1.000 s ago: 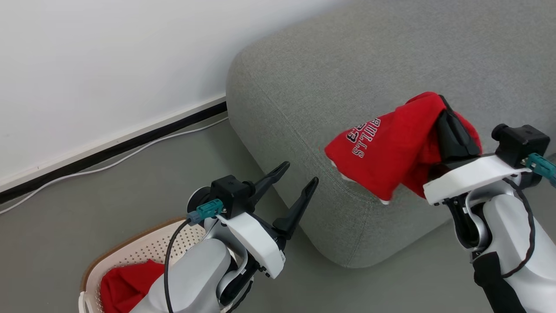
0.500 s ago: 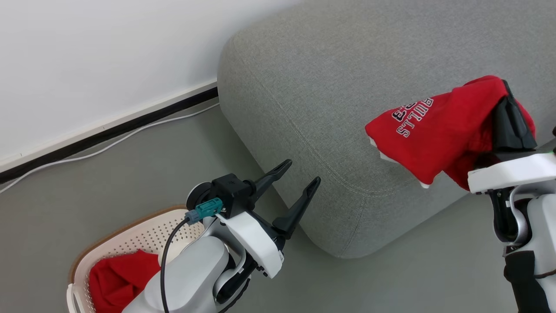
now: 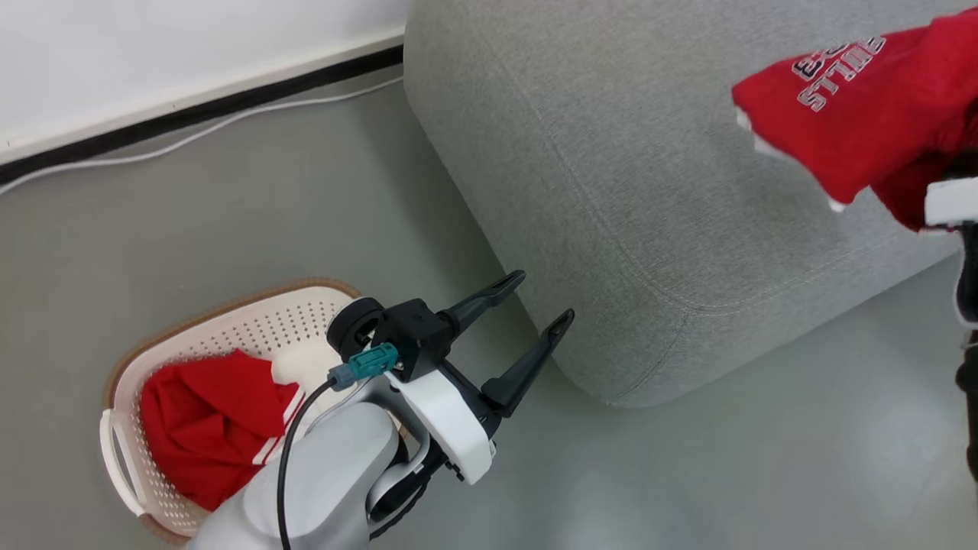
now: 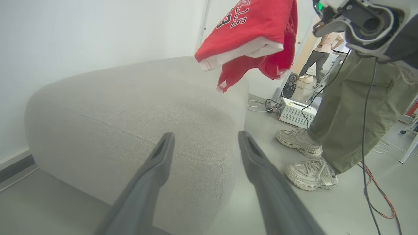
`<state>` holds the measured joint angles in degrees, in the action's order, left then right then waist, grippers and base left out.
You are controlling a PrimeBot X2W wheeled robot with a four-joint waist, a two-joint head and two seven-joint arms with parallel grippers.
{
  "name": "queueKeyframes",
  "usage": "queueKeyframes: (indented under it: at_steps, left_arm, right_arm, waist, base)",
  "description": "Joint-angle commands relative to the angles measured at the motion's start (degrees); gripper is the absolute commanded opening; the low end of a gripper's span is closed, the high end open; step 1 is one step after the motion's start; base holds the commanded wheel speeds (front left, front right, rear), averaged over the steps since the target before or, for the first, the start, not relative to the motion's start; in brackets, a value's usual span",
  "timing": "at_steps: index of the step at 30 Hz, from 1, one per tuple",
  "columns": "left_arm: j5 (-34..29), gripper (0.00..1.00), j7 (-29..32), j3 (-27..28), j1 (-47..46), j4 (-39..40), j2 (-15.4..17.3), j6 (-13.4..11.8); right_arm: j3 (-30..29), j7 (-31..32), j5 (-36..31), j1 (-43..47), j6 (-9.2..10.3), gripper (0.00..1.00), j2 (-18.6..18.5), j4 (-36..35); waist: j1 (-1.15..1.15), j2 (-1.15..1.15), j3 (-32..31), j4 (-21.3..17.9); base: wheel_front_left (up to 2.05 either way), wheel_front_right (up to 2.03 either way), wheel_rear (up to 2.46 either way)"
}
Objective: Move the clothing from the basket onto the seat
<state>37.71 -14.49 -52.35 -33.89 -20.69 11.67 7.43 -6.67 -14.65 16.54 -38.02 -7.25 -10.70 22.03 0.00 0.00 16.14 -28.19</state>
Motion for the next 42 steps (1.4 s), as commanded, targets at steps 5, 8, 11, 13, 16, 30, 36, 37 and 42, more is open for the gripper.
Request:
queueKeyframes:
  at_steps: [5,8,11,13,16,30,36,37,42]
  left_arm:
    - [-0.4,1.00,-0.5,-0.6,-6.1,2.6,1.7,0.1]
    - [-0.6,1.00,-0.5,-1.9,-7.5,3.8,2.2,0.1]
    - [-0.6,1.00,-0.5,-2.6,-8.4,4.2,2.5,0.1]
    - [-0.8,1.00,-0.5,-3.2,-9.4,4.7,2.6,0.1]
    - [-1.2,1.00,-0.5,-3.9,-10.9,5.6,2.7,0.1]
    - [-3.2,1.00,-0.5,-4.7,-15.5,10.1,1.6,0.1]
    - [-3.7,1.00,-0.5,-3.8,-15.3,10.9,1.5,0.1]
    - [-3.7,1.00,-0.5,-3.6,-15.2,10.9,1.5,0.1]
    - [-3.9,1.00,-0.5,-3.0,-14.8,10.9,1.3,0.1]
  right_arm:
    - [-5.4,-0.3,-3.8,-7.7,-0.24,0.00,-3.2,1.4]
    - [-8.8,-0.3,-5.3,-11.4,-0.24,0.00,-3.7,3.2]
    - [-11.0,-0.3,-6.5,-13.5,-0.24,0.00,-4.0,4.2]
    - [-13.3,-0.3,-7.7,-15.7,-0.24,0.00,-4.4,5.4]
    - [-16.2,-0.3,-10.6,-19.1,-0.24,0.00,-5.8,6.8]
    - [-31.0,-0.3,-21.9,-34.4,-0.24,0.00,-12.2,14.8]
    - [-34.8,-0.3,-26.2,-36.9,-0.24,0.00,-11.6,16.5]
    - [-35.5,-0.3,-27.0,-36.7,-0.24,0.00,-11.5,17.1]
    - [-38.2,-0.3,-29.4,-35.3,-0.24,0.00,-11.0,20.9]
  waist:
    - [0.00,0.00,9.0,4.9]
    - [0.00,0.00,11.9,6.2]
    - [0.00,0.00,13.5,7.1]
    - [0.00,0.00,15.1,8.0]
    - [0.00,0.00,17.2,9.6]
    - [0.00,0.00,25.3,17.2]
    - [0.00,0.00,27.6,18.9]
    - [0.00,0.00,27.7,19.1]
    - [0.00,0.00,28.4,19.9]
  base:
    - [0.00,0.00,0.00]
    - [0.00,0.00,0.00]
    - [0.00,0.00,0.00]
    - [0.00,0.00,0.00]
    - [0.00,0.00,0.00]
    - [0.00,0.00,0.00]
    - [0.00,0.00,0.00]
    - [0.00,0.00,0.00]
    - [0.00,0.00,0.00]
